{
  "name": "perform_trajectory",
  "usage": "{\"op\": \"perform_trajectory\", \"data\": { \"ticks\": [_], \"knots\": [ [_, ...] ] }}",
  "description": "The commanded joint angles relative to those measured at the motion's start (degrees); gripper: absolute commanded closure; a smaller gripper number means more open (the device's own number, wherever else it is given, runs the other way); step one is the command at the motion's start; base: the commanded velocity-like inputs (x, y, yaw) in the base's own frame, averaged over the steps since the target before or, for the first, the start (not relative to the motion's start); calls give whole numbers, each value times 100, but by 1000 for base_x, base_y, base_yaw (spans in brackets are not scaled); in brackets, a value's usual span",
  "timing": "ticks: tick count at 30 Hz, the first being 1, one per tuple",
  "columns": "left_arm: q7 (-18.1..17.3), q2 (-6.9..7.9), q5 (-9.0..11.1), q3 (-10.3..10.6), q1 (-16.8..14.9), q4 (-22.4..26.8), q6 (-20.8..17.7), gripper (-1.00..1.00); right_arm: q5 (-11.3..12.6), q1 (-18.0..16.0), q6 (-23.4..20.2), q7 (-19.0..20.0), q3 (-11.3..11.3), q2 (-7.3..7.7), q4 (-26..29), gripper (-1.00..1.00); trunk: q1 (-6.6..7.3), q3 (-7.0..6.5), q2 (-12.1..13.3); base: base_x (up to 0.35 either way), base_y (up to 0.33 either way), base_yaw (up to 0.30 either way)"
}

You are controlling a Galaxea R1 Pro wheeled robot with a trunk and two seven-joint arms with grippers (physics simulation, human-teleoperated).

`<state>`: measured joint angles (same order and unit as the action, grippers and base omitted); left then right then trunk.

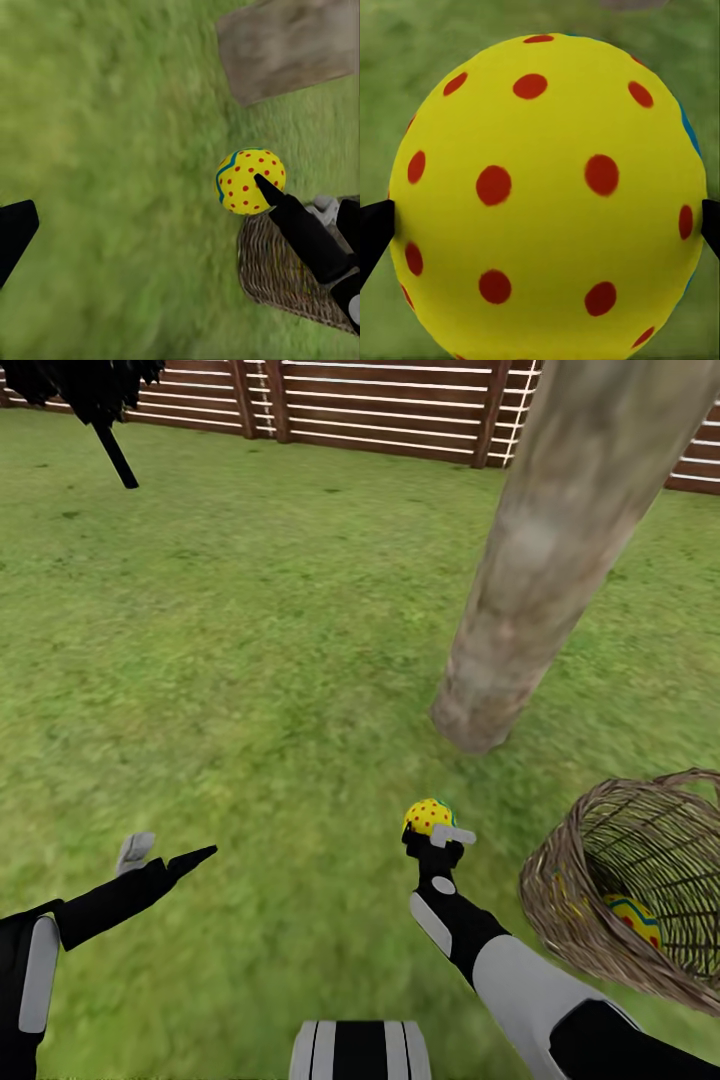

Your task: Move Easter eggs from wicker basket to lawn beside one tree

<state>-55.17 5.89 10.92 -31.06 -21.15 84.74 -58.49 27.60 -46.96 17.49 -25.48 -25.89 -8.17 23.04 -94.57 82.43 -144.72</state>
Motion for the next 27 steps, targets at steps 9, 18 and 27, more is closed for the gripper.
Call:
{"op": "perform_trajectory", "data": {
  "ticks": [9, 18, 27],
  "knots": [
    [-28, -1, -12, -6, -3, -1, -22, -100, 70, -6, 35, -14, -48, 9, -36, 100, -22, 204, -14, 0, 0, 0],
    [-28, -9, -11, -6, -3, -27, -22, -100, 67, -6, 27, -20, -48, 9, -52, 100, -45, 403, -26, 0, 0, 0],
    [-28, -9, -19, -4, -3, -28, -22, -100, 67, -6, 34, -27, -48, 9, -107, 100, -68, 602, -38, 0, 0, 0]
  ]
}}
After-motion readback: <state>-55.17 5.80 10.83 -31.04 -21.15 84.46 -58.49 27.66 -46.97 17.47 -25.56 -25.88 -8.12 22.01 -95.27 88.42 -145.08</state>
